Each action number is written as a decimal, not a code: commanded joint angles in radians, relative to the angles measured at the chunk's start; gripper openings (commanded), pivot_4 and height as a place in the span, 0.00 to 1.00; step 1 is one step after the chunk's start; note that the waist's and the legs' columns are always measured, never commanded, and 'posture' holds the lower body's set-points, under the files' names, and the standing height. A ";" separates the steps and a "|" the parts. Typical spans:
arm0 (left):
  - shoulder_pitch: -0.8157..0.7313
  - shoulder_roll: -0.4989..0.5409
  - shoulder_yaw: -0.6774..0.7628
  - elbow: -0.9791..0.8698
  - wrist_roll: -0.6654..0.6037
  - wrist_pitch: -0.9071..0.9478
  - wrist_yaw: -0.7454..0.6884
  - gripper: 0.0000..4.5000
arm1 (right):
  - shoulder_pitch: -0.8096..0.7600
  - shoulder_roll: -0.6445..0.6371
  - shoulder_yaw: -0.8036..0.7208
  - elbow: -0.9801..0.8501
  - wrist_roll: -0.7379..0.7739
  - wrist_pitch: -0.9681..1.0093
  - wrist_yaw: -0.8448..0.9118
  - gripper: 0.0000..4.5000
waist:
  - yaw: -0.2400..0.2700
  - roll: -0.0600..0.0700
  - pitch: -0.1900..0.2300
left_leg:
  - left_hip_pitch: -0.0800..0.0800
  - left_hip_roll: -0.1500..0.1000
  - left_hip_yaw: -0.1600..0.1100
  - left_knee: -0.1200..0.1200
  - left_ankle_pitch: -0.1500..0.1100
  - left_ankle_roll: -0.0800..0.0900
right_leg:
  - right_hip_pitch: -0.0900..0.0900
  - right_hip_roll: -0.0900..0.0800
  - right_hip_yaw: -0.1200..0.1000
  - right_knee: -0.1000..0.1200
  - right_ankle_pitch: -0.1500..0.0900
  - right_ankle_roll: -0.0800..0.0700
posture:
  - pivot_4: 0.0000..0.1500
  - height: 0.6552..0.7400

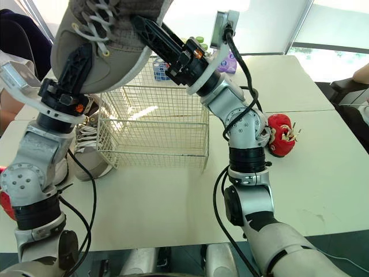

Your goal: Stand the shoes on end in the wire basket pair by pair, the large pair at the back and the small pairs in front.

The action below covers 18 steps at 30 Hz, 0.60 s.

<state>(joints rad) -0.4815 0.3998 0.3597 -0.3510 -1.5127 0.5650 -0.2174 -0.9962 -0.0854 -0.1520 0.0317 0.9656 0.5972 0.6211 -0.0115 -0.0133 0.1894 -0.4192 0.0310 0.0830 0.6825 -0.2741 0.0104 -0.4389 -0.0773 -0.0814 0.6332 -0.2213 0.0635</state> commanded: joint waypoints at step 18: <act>0.235 0.559 0.156 -0.302 0.022 0.243 0.001 0.89 | -0.482 -0.425 0.056 0.869 -0.495 -0.517 0.657 0.25 | -0.008 0.003 0.003 | -0.003 0.000 0.002 -0.003 -0.001 0.001 | -0.004 -0.001 0.000 -0.004 0.000 0.000 | 1.00 1.00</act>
<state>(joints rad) -0.2472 0.9417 0.4609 -0.6317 -1.4580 0.8070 -0.2248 -1.4116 -0.4954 -0.0822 0.8872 0.4879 0.1283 1.2394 -0.0190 -0.0098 0.1922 -0.4228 0.0317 0.0850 0.6792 -0.2748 0.0111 -0.4438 -0.0783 -0.0813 0.6297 -0.2214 0.0633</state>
